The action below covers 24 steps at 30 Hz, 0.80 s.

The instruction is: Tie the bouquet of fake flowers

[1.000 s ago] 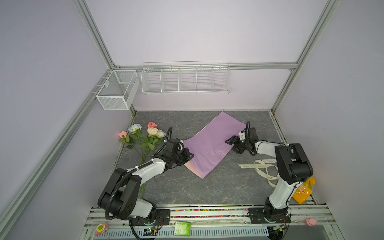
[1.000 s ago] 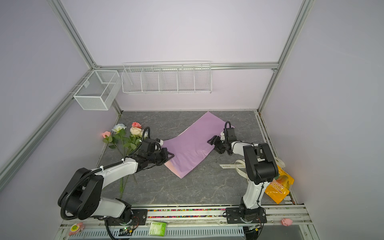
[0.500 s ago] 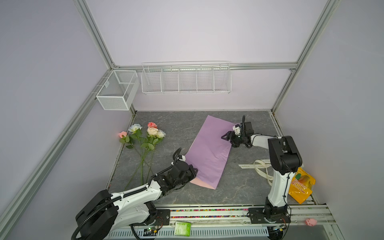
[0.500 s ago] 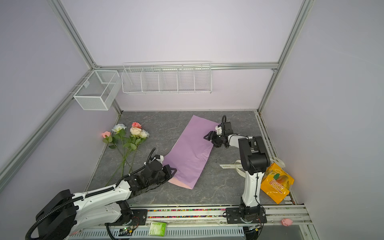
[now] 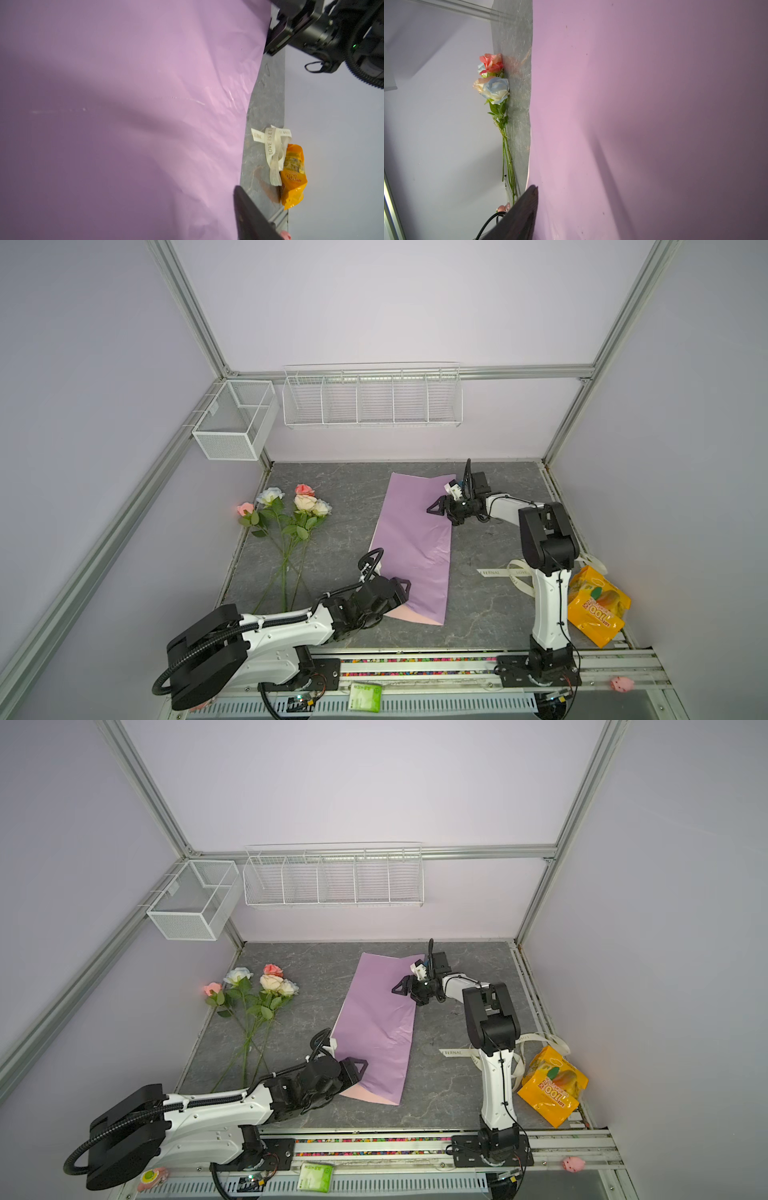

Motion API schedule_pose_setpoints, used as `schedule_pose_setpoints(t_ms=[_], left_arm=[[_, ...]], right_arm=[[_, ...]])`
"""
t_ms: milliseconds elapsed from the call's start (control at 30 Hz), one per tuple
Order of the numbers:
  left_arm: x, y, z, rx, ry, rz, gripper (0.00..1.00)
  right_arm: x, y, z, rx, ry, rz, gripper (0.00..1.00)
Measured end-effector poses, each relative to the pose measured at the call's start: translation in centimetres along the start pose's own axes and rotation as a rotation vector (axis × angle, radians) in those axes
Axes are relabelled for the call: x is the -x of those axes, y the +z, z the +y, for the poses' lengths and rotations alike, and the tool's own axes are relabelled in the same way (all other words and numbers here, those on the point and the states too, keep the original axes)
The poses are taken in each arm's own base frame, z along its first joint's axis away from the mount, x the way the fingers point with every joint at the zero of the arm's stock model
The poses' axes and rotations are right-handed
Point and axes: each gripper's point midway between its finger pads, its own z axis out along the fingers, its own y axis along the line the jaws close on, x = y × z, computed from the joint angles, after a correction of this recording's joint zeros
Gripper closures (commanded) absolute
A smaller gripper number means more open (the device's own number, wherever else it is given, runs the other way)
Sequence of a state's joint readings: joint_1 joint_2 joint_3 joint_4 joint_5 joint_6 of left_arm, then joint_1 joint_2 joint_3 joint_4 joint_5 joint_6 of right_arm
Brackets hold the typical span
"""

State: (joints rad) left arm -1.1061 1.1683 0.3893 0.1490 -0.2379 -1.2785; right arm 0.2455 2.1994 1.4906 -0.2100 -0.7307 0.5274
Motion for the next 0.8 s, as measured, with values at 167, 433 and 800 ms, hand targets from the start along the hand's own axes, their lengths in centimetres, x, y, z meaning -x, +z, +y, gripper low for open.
schedule_pose_setpoints(t_ms=[167, 433, 800], left_arm=[[3.2, -1.6, -1.6, -0.072, -0.011, -0.084, 0.24], [9.3, -2.7, 1.1, -0.077, -0.063, -0.164, 0.22], [10.4, -1.0, 4.6, -0.041, -0.127, -0.049, 0.43]], right_arm=[[-0.4, -0.2, -0.3, -0.013, -0.001, 0.018, 0.35], [-0.6, -0.2, -0.4, -0.016, 0.003, 0.023, 0.35], [-1.5, -0.5, -0.7, -0.025, 0.013, 0.026, 0.34]])
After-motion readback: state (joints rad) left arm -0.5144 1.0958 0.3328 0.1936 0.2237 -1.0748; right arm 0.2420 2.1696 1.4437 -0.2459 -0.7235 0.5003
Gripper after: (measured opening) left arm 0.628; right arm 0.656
